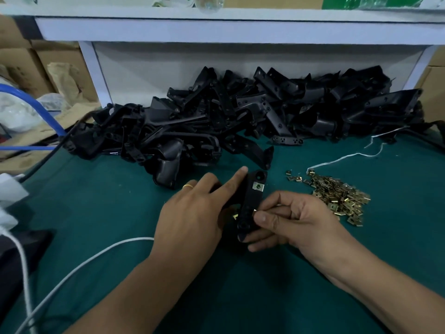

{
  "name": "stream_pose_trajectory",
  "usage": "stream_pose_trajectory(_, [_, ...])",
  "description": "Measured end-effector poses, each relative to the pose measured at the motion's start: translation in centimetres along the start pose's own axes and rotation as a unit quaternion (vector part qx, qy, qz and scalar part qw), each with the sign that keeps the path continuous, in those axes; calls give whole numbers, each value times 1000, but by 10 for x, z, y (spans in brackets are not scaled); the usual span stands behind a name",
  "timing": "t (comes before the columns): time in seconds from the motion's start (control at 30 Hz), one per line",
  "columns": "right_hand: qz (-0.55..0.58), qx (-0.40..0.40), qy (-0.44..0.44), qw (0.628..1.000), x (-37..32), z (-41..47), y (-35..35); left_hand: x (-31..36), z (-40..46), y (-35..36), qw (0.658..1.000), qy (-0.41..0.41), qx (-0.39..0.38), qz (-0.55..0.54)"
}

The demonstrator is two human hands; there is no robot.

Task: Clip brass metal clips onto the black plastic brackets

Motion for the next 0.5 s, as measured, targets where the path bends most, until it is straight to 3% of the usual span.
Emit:
stream_pose_trajectory(0.17, [7, -8, 19, 1000, 1, -2, 0, 7, -2, -4, 998, 0, 47, 37])
stream_pose_trajectory(0.3, [1, 41, 14, 999, 5, -4, 3, 15, -4, -4, 996, -1, 59, 62])
stream_pose_trajectory(0.43, [-150, 127, -3, 981, 9, -9, 13, 17, -7, -2, 995, -17, 35, 90])
stream_pose_trajectory(0.5, [-248, 132, -33, 959, 2, -14, 19, 18, -6, -4, 995, -33, 36, 89])
Point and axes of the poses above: each hand's wrist, its own z-axis towards the middle knuckle, its own y-axis out of the palm, x = y × z, the point moved 3 cm from there along z, towards the middle knuckle, and after that the axes turned 14 degrees about -y, right-handed, at the moved point
